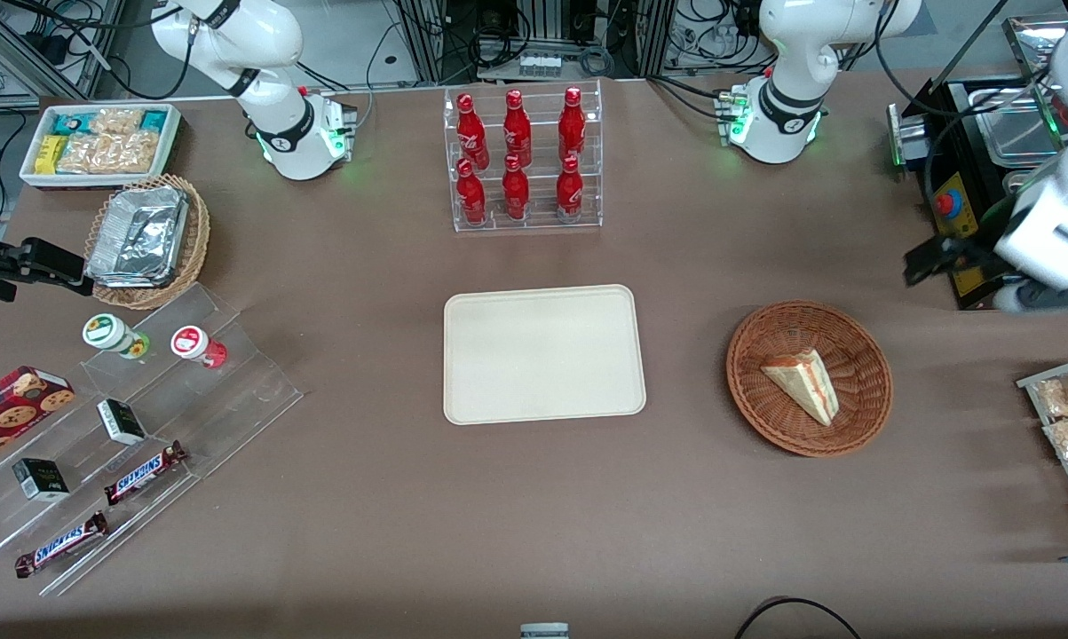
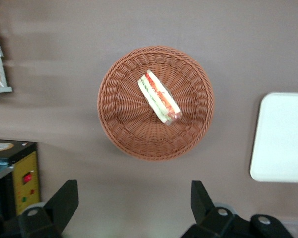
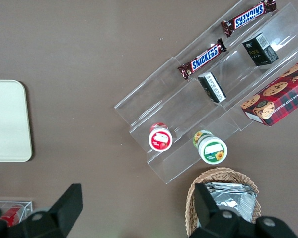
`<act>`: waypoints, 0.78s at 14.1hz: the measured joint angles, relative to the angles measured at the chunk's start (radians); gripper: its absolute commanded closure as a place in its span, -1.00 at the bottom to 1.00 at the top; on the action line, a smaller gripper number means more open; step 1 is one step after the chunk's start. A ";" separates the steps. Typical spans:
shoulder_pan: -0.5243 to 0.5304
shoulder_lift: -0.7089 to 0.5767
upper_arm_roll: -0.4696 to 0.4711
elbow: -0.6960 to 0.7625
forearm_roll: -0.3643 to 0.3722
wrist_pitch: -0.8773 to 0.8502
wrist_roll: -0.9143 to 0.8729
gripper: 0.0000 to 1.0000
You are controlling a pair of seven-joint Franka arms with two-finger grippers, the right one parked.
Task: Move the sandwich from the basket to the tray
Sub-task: 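Move the left gripper down over the sandwich in the wicker basket, then lower the left gripper and close it on the triangular sandwich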
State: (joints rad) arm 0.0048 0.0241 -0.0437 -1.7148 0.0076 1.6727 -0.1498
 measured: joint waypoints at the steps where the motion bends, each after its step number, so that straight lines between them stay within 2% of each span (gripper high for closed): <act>1: -0.001 0.002 -0.001 -0.054 0.000 0.060 -0.047 -1.00; 6: -0.005 0.009 -0.009 -0.293 -0.001 0.359 -0.281 -1.00; 11: -0.044 0.063 -0.020 -0.438 -0.001 0.588 -0.432 -1.00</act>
State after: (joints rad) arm -0.0391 0.0870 -0.0639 -2.1530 0.0067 2.2608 -0.5819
